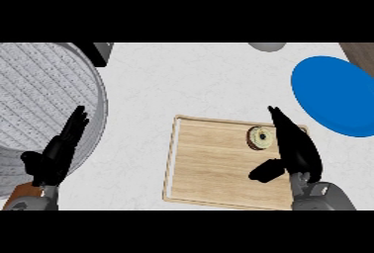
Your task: Pick the cupcake from the tray and place it in the plate
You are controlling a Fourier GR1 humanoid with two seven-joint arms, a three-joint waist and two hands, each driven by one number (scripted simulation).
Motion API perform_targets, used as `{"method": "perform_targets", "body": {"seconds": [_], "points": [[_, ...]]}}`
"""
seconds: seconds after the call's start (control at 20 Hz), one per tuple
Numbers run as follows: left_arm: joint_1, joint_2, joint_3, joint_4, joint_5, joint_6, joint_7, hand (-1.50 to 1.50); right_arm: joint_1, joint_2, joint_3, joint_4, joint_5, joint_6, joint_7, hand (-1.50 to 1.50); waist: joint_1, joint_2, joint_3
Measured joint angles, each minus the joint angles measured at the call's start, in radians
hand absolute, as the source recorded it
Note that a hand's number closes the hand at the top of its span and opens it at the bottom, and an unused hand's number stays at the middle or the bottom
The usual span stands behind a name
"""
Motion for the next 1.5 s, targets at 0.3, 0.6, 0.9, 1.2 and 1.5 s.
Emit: {"method": "perform_targets", "body": {"seconds": [0.3, 0.6, 0.9, 1.2, 1.5], "points": [[-0.012, -0.039, 0.031, 0.012, -0.041, -0.020, 0.005, 0.00, -0.039, 0.054, -0.045, 0.138, 0.042, 0.005, -0.066, -1.50, 0.001, 0.001, 0.000], [-0.009, -0.064, 0.056, 0.013, -0.074, -0.042, 0.007, 0.00, -0.055, 0.075, -0.079, 0.275, 0.106, -0.026, -0.138, -1.50, 0.002, 0.001, 0.000], [-0.027, -0.083, 0.095, 0.037, -0.096, -0.073, 0.007, 0.00, -0.078, 0.102, -0.121, 0.351, 0.114, -0.005, -0.210, 1.50, 0.000, -0.001, -0.002], [-0.007, -0.093, 0.110, -0.014, -0.111, -0.088, 0.036, 0.00, -0.094, 0.114, -0.131, 0.401, 0.126, 0.002, -0.303, 1.50, 0.000, -0.008, -0.008], [-0.025, -0.100, 0.132, -0.010, -0.125, -0.100, 0.046, 0.00, -0.076, 0.116, -0.121, 0.387, 0.177, -0.050, -0.375, 1.50, -0.003, -0.011, -0.010]]}}
